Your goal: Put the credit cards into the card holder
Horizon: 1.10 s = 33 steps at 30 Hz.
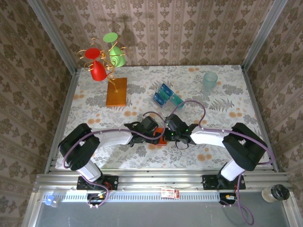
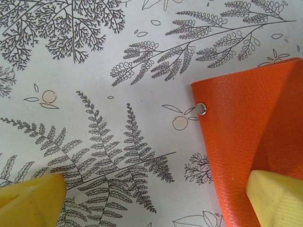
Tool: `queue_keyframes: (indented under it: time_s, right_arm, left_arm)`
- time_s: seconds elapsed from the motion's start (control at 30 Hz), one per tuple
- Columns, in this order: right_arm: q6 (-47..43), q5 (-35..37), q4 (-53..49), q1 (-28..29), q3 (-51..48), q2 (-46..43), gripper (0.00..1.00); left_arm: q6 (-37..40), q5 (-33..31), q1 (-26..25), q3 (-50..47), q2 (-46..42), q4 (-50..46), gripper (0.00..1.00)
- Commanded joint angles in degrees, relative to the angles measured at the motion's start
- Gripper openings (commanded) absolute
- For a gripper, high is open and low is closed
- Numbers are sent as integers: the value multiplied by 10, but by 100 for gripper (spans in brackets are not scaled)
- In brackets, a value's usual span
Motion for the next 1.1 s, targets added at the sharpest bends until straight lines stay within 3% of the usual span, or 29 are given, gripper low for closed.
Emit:
queue_keyframes:
  time_s: [0.0,0.5,1.07]
  right_arm:
    - [15,-22,-69,27,-39,26,0]
    - [42,-24,-57,37,-52,31,0]
    - [-28,-73,-84,-5,7,28,0]
  left_arm:
    - [-3,4,-1,-17,27,-22,100]
    - [-4,2,-3,-15,27,-22,100]
    - [-34,2,-12,-20,11,-15,100]
